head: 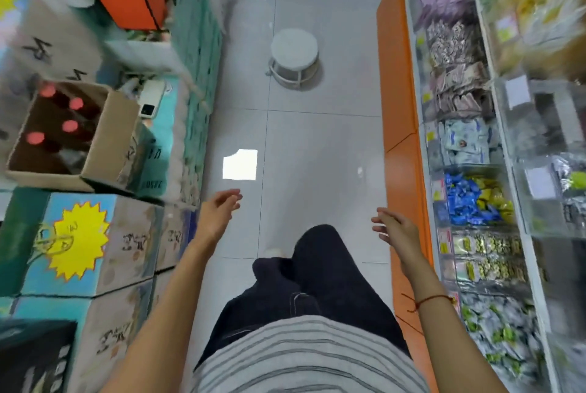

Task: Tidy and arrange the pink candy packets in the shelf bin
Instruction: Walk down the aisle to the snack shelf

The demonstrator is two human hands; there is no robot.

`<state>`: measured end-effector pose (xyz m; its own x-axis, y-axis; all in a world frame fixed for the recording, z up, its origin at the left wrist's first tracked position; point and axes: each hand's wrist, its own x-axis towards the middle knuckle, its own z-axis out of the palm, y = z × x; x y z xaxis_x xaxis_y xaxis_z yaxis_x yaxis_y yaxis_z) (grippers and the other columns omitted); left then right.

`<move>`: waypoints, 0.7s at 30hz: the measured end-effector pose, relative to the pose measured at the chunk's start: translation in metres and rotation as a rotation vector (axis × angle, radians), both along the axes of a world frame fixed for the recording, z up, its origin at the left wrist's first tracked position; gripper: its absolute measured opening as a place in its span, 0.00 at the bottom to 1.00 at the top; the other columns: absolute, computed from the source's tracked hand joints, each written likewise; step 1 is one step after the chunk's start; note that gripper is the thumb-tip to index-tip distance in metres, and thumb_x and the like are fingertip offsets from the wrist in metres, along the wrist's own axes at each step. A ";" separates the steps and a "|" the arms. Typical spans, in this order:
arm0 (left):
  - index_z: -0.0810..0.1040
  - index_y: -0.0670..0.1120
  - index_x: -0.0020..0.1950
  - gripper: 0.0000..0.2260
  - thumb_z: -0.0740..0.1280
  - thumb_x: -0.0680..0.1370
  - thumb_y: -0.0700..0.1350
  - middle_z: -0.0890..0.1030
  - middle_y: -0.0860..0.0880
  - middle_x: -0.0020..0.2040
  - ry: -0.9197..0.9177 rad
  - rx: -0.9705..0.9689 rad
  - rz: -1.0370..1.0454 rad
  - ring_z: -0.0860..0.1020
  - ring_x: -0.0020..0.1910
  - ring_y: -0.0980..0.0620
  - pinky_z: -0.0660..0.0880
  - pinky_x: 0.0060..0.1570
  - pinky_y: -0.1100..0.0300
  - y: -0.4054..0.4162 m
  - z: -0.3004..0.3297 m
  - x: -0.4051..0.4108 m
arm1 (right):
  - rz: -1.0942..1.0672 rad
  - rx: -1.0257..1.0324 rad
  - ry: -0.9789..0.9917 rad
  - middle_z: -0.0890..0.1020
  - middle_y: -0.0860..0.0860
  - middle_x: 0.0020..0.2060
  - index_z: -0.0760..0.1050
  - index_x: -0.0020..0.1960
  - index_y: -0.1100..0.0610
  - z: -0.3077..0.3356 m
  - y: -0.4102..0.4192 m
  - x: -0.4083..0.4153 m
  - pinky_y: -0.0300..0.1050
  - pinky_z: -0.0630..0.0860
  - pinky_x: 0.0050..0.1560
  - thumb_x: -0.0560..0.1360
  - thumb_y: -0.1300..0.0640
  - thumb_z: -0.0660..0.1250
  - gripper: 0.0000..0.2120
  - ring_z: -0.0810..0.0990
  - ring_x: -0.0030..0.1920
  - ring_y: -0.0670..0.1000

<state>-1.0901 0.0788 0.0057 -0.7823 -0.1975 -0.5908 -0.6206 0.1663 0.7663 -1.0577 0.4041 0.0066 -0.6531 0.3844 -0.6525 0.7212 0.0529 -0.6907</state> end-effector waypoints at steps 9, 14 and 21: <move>0.77 0.45 0.58 0.09 0.61 0.81 0.42 0.80 0.48 0.55 0.004 0.006 0.016 0.77 0.52 0.51 0.70 0.53 0.57 0.039 -0.007 -0.219 | 0.033 -0.036 -0.002 0.81 0.54 0.49 0.76 0.56 0.55 -0.009 0.046 -0.229 0.40 0.75 0.47 0.79 0.58 0.61 0.09 0.80 0.47 0.50; 0.76 0.45 0.59 0.09 0.61 0.81 0.43 0.79 0.49 0.55 -0.025 0.010 0.053 0.77 0.53 0.51 0.70 0.55 0.56 0.051 -0.007 -0.312 | 0.092 -0.020 0.023 0.81 0.56 0.48 0.76 0.58 0.59 -0.002 0.063 -0.363 0.38 0.74 0.42 0.79 0.60 0.61 0.10 0.79 0.43 0.49; 0.77 0.46 0.58 0.09 0.62 0.80 0.43 0.80 0.49 0.55 -0.018 0.004 0.122 0.78 0.51 0.53 0.71 0.52 0.59 0.057 -0.016 -0.460 | 0.103 -0.042 0.010 0.81 0.54 0.48 0.76 0.58 0.58 -0.010 0.070 -0.517 0.38 0.75 0.45 0.79 0.57 0.62 0.10 0.79 0.45 0.50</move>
